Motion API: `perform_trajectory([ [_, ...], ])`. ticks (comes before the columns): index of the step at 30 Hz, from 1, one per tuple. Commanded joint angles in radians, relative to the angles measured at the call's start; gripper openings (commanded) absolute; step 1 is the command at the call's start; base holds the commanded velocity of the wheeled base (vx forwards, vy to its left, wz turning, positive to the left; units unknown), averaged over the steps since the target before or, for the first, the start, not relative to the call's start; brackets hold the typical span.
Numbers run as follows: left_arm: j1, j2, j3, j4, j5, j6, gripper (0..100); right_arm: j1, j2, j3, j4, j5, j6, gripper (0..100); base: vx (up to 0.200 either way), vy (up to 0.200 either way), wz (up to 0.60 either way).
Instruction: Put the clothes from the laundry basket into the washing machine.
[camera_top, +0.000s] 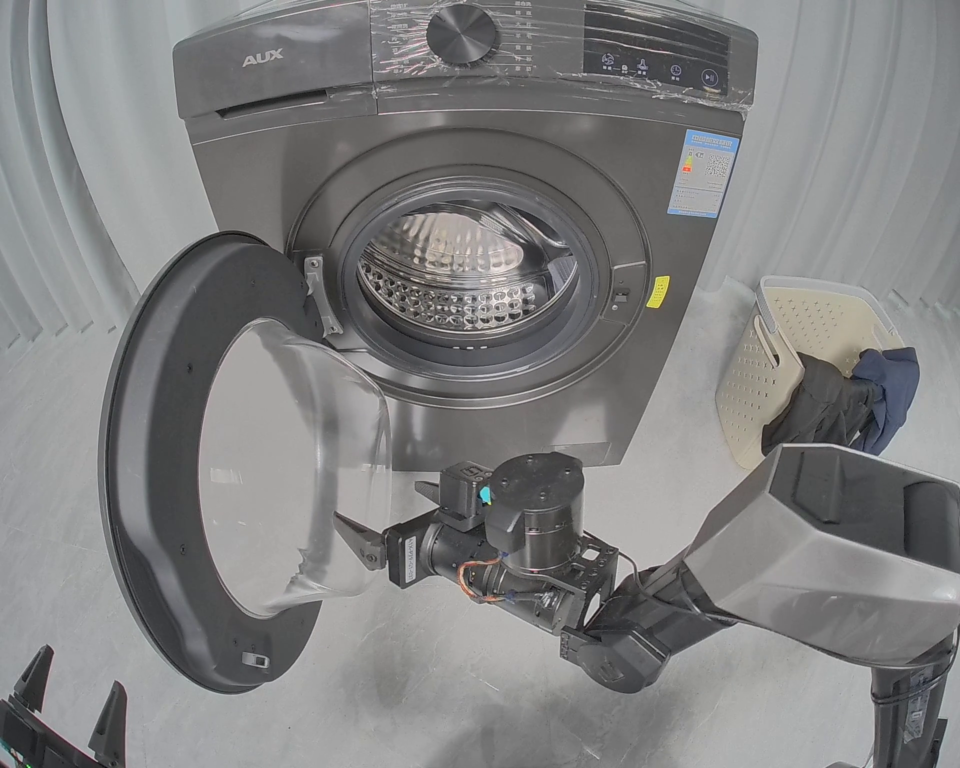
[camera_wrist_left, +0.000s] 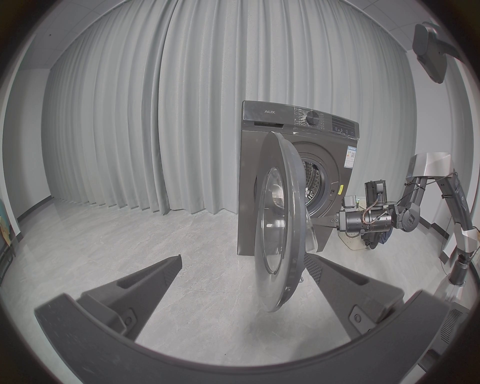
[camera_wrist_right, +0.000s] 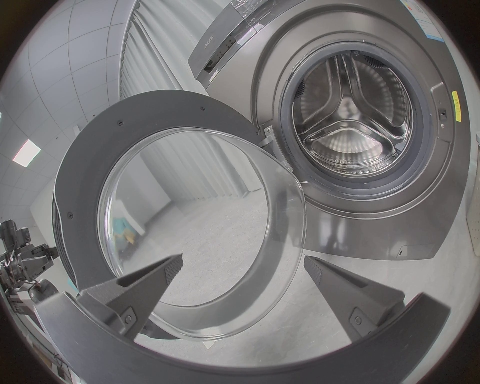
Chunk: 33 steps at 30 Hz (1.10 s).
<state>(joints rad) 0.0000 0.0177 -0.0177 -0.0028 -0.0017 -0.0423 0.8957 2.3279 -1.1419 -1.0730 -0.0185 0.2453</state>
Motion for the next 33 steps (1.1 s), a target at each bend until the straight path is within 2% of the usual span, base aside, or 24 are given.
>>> perform_trajectory([
  [1, 0.000, -0.013, 0.016, 0.000, 0.000, -0.001, 100, -0.006, 0.015, -0.018, 0.007, -0.006, 0.006, 100, 0.000, 0.000, 0.00],
  [6, 0.000, -0.013, 0.016, 0.000, 0.002, -0.001, 100, 0.000, 0.024, -0.021, 0.011, -0.008, 0.006, 100, 0.000, 0.000, 0.00],
  [18, 0.000, -0.013, 0.016, -0.002, 0.002, -0.001, 100, 0.045, 0.094, -0.151, 0.047, -0.012, 0.006, 100, 0.000, 0.000, 0.00],
  [21, 0.000, -0.013, 0.016, -0.002, 0.002, -0.001, 100, 0.046, 0.117, -0.177, 0.034, -0.028, 0.006, 100, 0.000, 0.000, 0.00],
  [29, 0.000, -0.013, 0.016, 0.000, 0.002, -0.001, 100, 0.025, 0.093, -0.150, 0.033, -0.038, 0.012, 100, 0.000, 0.000, 0.00],
  [33, 0.000, -0.013, 0.016, -0.002, 0.002, -0.001, 100, -0.006, 0.051, -0.091, 0.030, -0.037, 0.012, 100, 0.000, 0.000, 0.00],
])
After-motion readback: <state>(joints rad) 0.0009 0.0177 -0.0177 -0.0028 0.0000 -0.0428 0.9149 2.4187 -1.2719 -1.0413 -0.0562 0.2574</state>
